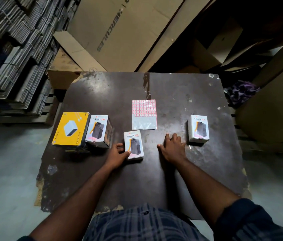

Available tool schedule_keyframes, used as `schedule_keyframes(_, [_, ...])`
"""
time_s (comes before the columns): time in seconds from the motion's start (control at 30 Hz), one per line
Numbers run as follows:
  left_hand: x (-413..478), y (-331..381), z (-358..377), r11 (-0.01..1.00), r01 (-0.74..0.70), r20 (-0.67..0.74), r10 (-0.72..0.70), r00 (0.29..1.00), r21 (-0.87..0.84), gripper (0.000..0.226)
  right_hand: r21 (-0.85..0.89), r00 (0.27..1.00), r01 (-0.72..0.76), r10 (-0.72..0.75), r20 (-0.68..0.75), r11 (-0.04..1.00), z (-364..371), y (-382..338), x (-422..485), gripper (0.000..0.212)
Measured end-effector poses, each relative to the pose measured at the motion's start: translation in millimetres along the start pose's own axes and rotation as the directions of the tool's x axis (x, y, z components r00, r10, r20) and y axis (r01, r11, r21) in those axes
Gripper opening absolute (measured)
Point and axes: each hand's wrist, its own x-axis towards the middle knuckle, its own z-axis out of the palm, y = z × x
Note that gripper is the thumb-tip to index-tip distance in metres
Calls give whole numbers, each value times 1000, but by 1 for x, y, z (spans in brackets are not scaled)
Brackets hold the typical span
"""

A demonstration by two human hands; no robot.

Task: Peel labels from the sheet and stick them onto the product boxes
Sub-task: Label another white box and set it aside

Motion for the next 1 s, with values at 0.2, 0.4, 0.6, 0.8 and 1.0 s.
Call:
schedule_keyframes(0.2, [0, 1, -4, 1000, 3, -25, -2, 1000, 20, 51, 593, 969, -191, 248, -16, 782, 15, 25, 14, 35])
schedule_keyframes(0.4, [2, 1, -2, 998, 0, -19, 1, 1000, 66, 51, 394, 991, -134, 114, 74, 909, 10, 21, 8, 24])
schedule_keyframes(0.6, [5, 1, 0, 998, -18, -6, 18, 1000, 61, 44, 437, 972, -225, 234, 33, 871, 12, 15, 11, 19])
schedule_keyframes(0.8, [12, -6, -2, 998, -29, -7, 30, 1000, 58, 47, 570, 957, -274, 278, 83, 774, 9, 18, 11, 21])
schedule_keyframes(1.0, [4, 2, -3, 996, -58, -37, 60, 997, 64, 48, 603, 947, -297, 308, 90, 740, 7, 17, 13, 34])
